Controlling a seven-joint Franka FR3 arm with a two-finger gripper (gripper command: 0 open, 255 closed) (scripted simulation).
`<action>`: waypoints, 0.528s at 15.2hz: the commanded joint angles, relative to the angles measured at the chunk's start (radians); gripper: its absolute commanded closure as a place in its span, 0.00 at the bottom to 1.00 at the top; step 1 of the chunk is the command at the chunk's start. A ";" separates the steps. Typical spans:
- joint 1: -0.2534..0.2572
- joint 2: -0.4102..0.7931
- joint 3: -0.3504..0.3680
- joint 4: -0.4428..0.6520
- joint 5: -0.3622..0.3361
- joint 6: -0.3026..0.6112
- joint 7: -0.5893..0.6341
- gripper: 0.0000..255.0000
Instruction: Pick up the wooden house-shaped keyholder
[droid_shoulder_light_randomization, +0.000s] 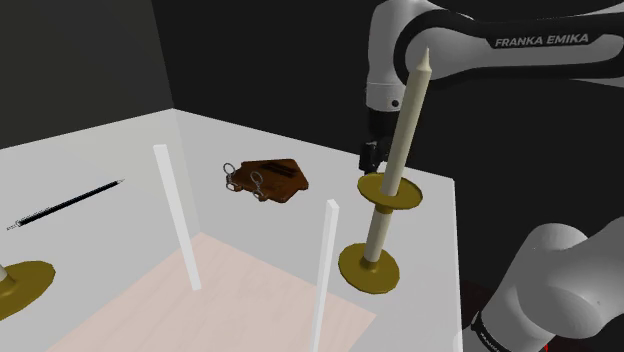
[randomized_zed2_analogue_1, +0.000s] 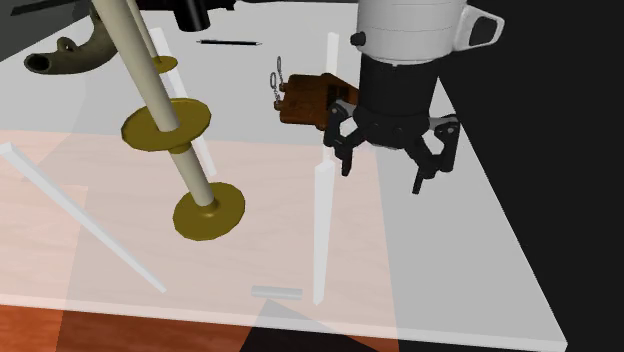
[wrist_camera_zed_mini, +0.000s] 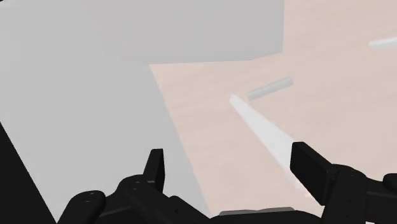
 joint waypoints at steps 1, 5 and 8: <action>0.009 0.059 0.027 0.059 0.012 0.012 0.027 0.00; 0.026 0.170 0.078 0.174 0.023 0.032 0.079 0.00; 0.038 0.257 0.116 0.270 0.020 0.041 0.119 0.00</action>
